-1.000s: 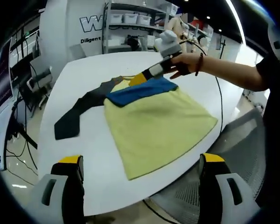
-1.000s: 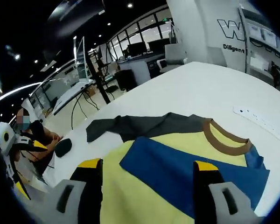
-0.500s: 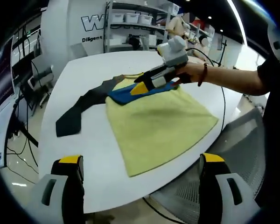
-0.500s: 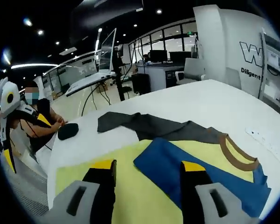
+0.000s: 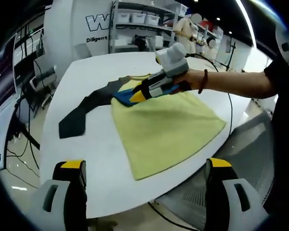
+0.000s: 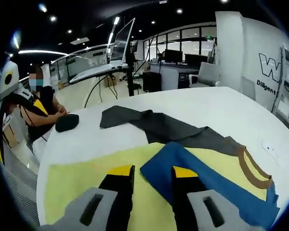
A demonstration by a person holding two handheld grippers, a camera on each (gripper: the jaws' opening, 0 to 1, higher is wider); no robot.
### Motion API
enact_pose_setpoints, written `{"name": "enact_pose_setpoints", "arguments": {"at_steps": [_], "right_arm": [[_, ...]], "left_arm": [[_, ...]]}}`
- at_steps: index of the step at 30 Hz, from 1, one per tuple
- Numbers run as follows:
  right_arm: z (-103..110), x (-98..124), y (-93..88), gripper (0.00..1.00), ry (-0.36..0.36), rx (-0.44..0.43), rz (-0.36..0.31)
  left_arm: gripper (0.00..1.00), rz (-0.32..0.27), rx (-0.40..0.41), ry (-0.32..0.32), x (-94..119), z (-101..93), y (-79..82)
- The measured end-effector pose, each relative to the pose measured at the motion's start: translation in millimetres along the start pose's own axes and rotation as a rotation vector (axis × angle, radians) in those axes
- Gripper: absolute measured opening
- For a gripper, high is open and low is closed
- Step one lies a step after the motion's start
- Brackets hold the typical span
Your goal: Fold the garment on the visible template until the final outline fits inside the template.
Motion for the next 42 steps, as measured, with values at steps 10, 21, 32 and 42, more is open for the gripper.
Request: {"name": "enact_pose_setpoints", "arguments": {"at_steps": [10, 21, 32, 42], "right_arm": [[3, -18, -11.3, 0.10, 0.020, 0.033, 0.033], [8, -24, -11.0, 0.00, 0.032, 0.018, 0.039], [11, -22, -5.7, 0.00, 0.018, 0.004, 0.048], [11, -16, 13.3, 0.00, -0.002, 0.018, 0.014]], "left_arm": [[0.99, 0.007, 0.007, 0.008, 1, 5.9, -4.1], [0.99, -0.002, 0.012, 0.006, -1, 8.9, -1.9], [0.99, -0.006, 0.010, 0.007, 0, 10.0, -1.2], [0.99, 0.000, 0.002, -0.008, -3, 6.2, -1.4]]}}
Point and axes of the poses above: the point that each gripper's makers call its tool centre point, and the gripper's own axes: x roughly backward along the fingers, z roughly to its left, y roughly out of its top, the point moved 2 cm from there along x, roughly backward along the fingers, and after that the axes turned 2 degrees about -z, right-handed, at the moved point
